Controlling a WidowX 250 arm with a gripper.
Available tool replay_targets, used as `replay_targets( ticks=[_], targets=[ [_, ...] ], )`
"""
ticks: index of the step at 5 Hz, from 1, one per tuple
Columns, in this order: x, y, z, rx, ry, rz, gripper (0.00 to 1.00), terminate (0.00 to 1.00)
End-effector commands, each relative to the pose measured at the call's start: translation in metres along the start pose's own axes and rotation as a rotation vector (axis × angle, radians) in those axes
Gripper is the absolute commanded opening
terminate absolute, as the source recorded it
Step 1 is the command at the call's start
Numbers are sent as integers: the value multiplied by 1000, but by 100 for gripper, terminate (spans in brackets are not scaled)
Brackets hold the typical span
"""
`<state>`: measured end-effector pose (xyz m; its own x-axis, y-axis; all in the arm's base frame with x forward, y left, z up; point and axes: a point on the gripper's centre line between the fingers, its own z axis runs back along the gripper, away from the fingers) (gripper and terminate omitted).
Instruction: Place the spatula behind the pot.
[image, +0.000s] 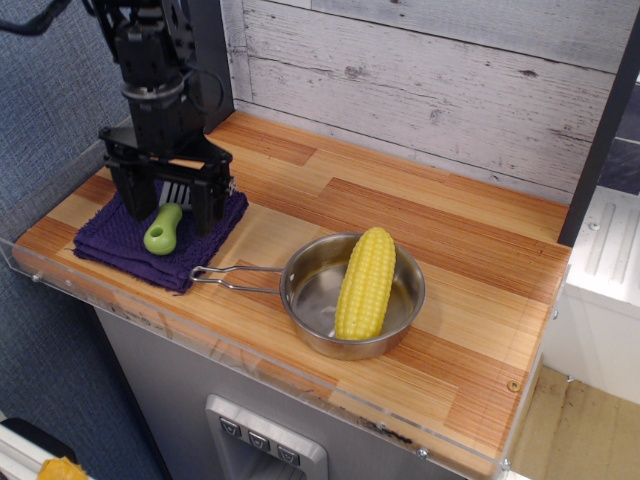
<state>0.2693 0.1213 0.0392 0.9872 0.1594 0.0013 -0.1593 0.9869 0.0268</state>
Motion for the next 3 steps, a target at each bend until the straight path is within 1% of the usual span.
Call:
replay_targets(
  ticks=[1, 2, 3],
  targets=[
    [6, 8, 13, 12, -68, 16, 100, 0],
    [5, 10, 9, 16, -68, 28, 100, 0],
    [4, 12, 1, 15, -51, 38, 100, 0]
  ],
)
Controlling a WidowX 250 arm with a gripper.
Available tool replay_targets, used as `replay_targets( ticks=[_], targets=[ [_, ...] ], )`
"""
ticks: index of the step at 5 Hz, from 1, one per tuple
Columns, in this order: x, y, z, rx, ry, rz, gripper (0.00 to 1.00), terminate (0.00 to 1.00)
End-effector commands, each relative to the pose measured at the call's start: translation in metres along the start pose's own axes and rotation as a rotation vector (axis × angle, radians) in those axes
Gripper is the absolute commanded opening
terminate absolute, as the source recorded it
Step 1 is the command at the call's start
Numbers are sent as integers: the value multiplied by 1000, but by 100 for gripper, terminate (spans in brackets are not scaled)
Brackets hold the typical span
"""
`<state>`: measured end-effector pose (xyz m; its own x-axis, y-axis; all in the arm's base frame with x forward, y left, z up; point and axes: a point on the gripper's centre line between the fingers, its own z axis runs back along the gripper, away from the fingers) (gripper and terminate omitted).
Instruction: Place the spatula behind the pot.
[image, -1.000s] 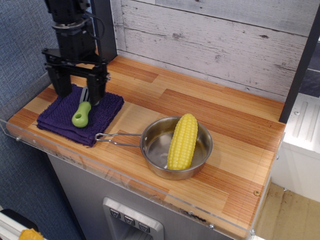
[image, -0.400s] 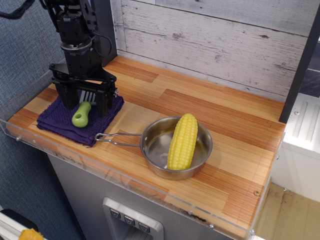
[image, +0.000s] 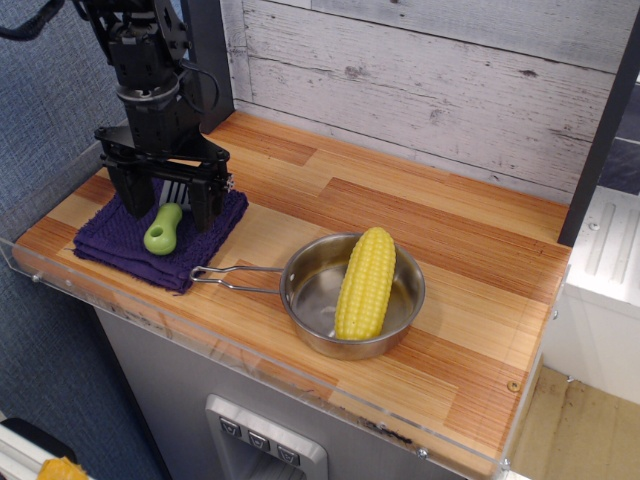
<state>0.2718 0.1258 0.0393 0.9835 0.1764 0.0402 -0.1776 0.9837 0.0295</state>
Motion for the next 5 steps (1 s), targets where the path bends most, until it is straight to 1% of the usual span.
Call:
replay_targets(
  ticks=[1, 2, 3, 5],
  targets=[
    [1, 10, -3, 8, -8, 28, 100, 0],
    [1, 9, -6, 6, -1, 25, 100, 0],
    [0, 8, -5, 8, -19, 24, 0, 0],
    [-1, 7, 6, 26, -38, 22, 0, 0]
  ],
)
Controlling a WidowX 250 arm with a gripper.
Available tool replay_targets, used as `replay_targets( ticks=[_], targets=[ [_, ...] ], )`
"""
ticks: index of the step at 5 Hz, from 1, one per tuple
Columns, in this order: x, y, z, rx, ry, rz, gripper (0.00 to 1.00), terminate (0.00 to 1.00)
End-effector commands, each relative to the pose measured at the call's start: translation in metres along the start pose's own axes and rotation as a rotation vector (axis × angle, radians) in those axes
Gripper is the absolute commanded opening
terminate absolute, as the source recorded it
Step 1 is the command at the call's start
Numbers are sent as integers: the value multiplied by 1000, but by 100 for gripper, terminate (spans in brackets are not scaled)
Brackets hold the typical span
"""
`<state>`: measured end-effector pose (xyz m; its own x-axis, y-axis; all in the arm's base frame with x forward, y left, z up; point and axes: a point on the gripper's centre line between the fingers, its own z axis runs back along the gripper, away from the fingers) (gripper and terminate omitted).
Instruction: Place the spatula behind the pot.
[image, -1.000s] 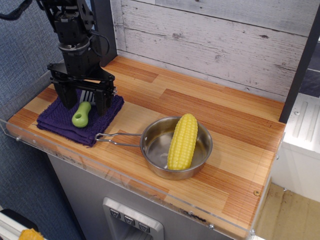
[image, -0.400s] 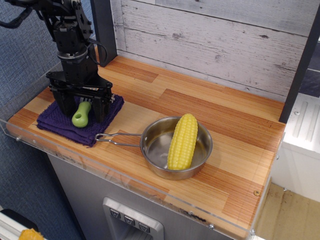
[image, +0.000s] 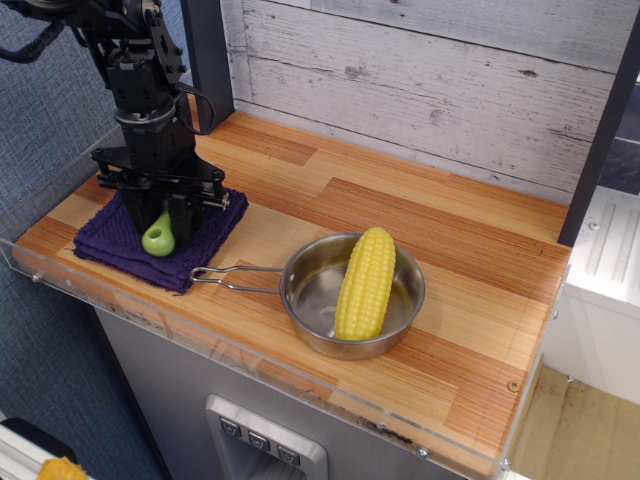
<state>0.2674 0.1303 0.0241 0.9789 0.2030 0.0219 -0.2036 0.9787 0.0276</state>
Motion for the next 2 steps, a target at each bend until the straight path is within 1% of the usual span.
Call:
replay_targets(
  ticks=[1, 2],
  targets=[
    [1, 4, 38, 38, -92, -2, 0, 0],
    [4, 1, 57, 35, -142, -1, 0, 0]
  ],
)
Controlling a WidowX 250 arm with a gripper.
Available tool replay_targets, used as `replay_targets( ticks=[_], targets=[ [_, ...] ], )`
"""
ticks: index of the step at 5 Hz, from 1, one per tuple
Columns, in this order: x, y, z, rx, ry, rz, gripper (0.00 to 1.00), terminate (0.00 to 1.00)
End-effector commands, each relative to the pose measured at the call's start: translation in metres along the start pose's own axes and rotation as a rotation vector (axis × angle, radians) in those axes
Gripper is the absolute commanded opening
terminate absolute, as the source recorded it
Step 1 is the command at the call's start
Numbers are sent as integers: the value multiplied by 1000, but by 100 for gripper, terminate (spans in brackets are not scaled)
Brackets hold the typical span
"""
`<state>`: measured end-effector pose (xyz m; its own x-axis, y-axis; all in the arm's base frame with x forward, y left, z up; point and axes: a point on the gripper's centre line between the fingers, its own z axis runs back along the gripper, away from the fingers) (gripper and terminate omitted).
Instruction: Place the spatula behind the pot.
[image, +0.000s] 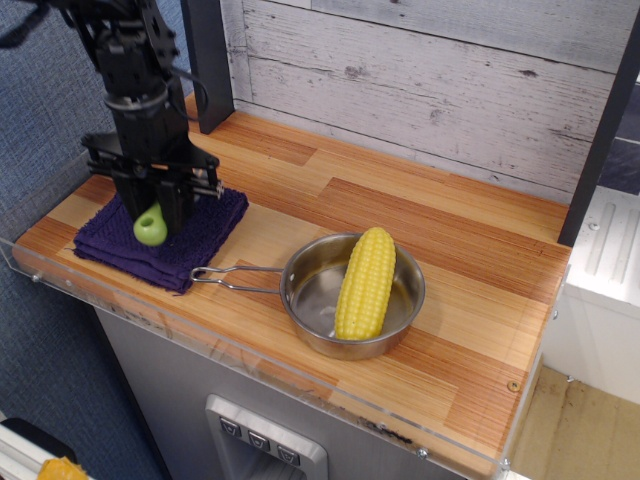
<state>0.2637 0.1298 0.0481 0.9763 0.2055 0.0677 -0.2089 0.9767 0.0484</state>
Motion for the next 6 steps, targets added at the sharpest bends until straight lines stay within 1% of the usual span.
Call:
replay_targets(
  ticks=[1, 2, 4, 5, 6],
  targets=[
    [22, -20, 40, -29, -113, -37, 0, 0],
    [33, -47, 36, -59, -96, -67, 0, 0],
    [46, -99, 27, -71, -66, -78, 0, 0],
    [53, -127, 18, -69, -43, -88, 0, 0],
    [58, -147, 7, -89, -23, -92, 0, 0]
  ],
)
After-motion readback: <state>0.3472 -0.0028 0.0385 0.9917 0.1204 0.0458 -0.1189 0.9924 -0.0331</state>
